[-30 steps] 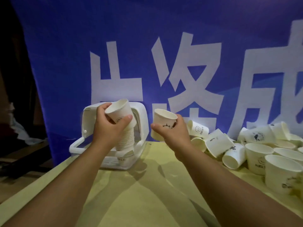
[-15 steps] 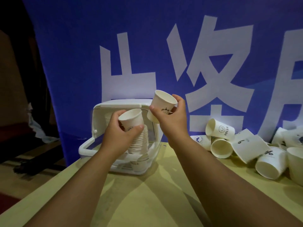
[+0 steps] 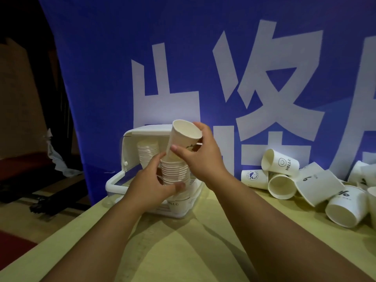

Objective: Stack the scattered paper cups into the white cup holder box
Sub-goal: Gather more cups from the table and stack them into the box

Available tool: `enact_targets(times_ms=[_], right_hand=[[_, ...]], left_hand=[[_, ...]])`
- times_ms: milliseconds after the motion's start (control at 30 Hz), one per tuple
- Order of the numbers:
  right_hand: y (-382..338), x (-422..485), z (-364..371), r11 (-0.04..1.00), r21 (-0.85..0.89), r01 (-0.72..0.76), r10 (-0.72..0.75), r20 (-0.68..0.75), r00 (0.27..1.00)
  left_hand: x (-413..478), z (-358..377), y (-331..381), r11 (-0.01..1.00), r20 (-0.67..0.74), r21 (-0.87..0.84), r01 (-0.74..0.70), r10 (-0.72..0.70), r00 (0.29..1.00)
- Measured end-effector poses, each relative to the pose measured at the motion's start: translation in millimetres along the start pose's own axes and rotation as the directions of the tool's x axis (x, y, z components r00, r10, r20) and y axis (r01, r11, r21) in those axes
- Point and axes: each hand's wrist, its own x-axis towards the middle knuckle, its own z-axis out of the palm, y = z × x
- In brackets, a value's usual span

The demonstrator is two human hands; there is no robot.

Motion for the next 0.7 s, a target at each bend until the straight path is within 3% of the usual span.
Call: enact_targets(times_ms=[233, 433, 700], right_hand=[[-2.9, -3.7, -2.3, 0.981, -0.192, 0.005, 0.013, 0.090, 0.996], [2.6, -3.1, -2.3, 0.944, -0.326, -0.057, 0.071, 0.030, 0.997], [15.0, -6.2, -1.1, 0.936, -0.346, -0.064, 0.107, 0.107, 0.989]], left_hand=[[-2.1, 1.7, -1.5, 1.000, -0.034, 0.018, 0.010, -0.009, 0.999], [-3.2, 1.1, -1.1, 1.000, -0.025, 0.021, 0.018, -0.017, 1.000], [-1.8, -1.0, -4.0, 0.999, -0.037, 0.032, 0.014, -0.013, 0.999]])
